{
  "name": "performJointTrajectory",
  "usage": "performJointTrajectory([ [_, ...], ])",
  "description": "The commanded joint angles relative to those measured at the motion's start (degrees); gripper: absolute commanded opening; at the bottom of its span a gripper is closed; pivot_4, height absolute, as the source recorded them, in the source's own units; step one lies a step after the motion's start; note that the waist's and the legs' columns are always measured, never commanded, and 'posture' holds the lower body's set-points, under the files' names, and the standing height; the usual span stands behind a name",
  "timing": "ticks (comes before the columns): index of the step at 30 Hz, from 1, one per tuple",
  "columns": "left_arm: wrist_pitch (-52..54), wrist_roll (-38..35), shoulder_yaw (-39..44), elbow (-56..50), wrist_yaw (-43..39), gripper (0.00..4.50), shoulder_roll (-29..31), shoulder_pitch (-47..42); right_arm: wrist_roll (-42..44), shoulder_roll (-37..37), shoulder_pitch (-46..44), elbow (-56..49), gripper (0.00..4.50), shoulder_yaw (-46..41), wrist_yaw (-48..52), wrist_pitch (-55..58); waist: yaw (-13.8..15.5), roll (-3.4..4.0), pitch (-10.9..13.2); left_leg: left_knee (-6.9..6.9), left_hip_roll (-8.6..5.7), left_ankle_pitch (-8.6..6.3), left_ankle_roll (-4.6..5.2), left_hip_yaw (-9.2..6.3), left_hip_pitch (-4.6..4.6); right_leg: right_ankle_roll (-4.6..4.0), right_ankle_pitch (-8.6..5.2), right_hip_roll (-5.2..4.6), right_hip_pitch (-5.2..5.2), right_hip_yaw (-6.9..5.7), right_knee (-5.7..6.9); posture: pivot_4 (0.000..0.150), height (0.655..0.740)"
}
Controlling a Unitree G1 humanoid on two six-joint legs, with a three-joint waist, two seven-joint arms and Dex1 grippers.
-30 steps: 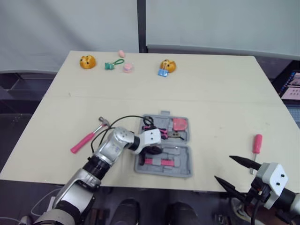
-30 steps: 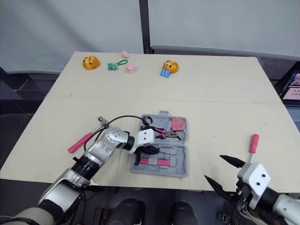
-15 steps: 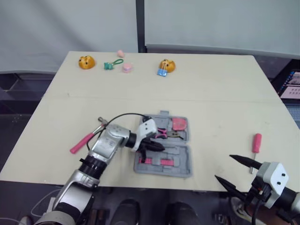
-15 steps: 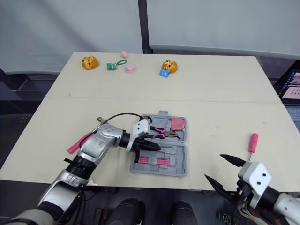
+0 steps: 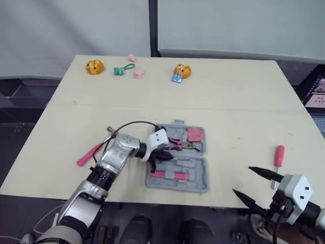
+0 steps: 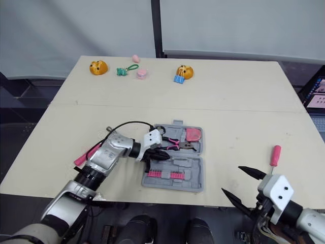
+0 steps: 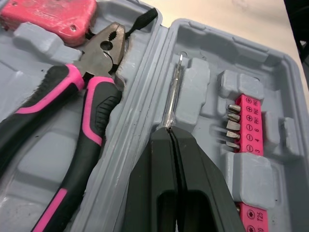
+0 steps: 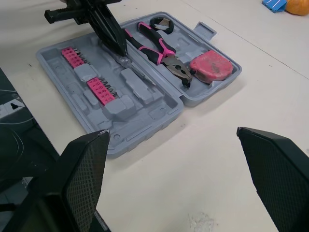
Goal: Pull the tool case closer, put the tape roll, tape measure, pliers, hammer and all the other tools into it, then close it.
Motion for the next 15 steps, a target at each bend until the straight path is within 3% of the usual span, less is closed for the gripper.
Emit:
performJointTrajectory([
  [1, -1.6, 1.0, -0.2, 0.6, 0.5, 0.05, 0.0, -0.6, 1.2, -0.4, 0.5, -1.3, 4.5, -1.1, 0.4, -0.1, 0.0, 0.0, 0.0, 0.0, 0.01, 0.0, 0.0, 0.0, 0.01, 0.0, 0.0, 0.0, 0.0, 0.0, 0.0, 0.15, 0.6677],
  [15, -3.5, 2.7, -1.8, 1.6, 0.8, 0.05, -0.8, -0.3, 1.5, -0.4, 1.2, -1.7, 4.5, -1.7, 0.4, -0.1, 0.1, 0.0, 0.0, -0.01, 0.0, 0.0, 0.0, 0.0, 0.01, 0.0, 0.0, -0.01, 0.01, 0.0, -0.02, 0.15, 0.6677],
])
